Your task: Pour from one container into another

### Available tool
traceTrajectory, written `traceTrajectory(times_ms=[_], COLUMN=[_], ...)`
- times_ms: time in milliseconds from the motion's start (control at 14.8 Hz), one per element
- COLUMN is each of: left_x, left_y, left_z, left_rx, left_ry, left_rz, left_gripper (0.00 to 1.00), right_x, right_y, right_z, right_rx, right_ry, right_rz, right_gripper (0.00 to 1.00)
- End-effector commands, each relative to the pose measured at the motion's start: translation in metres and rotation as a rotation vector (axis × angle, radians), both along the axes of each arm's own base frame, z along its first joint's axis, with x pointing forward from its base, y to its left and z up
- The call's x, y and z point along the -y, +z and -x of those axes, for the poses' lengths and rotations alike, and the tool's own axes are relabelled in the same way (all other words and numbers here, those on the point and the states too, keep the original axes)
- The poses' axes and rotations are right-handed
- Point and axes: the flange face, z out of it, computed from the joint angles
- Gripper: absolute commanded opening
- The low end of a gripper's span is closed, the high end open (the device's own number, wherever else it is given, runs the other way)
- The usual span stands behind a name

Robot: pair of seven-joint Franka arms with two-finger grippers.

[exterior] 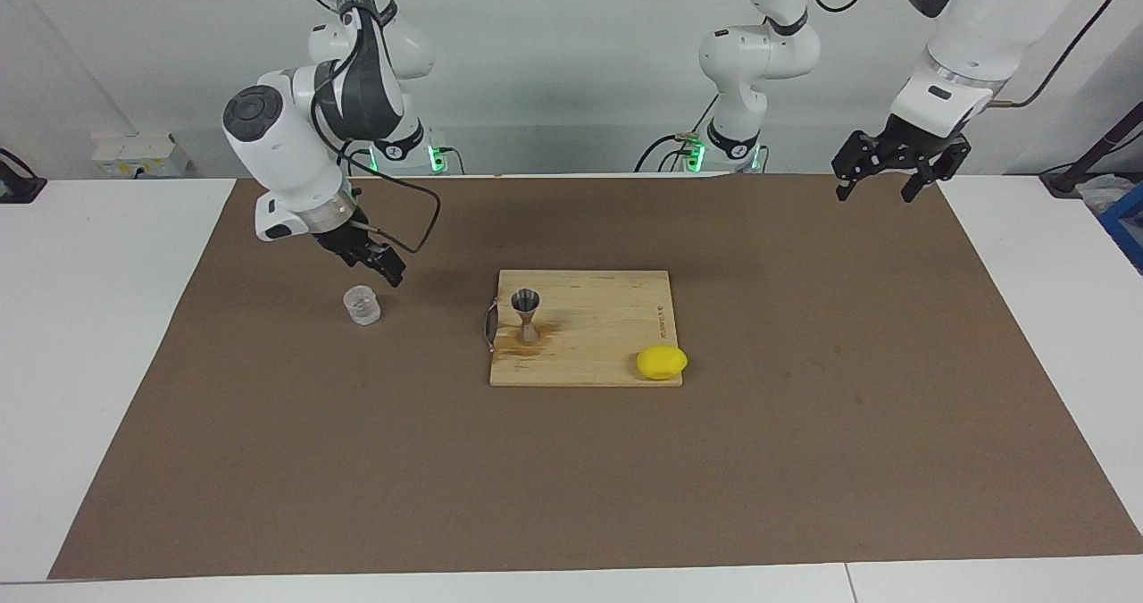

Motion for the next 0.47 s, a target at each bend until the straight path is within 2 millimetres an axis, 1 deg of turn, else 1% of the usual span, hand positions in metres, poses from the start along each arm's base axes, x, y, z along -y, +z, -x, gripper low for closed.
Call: traceTrajectory(times_ms=[0,68,407], left_x=[-0.003,-0.002,-0.003], left_y=[0.002,0.002,0.002], left_z=[0.004,0.004,0.004], left_rx=[-0.001,-0.001,-0.001], left_ry=[0.002,0.001,0.002], left_rz=[0.009,0.009,0.009], left_gripper=[1.0,1.0,1.0], right_x=[-0.014,-0.021,-0.028], right_y=[0.033,0.045,0.1], right_z=[-0.008,-0.011,-0.034], right_rx=[0.013,0.018,0.021], right_ry=[0.139,0.186,0.253], right_rz=[0.091,0.098,0.091], right_gripper=[1.0,1.0,1.0])
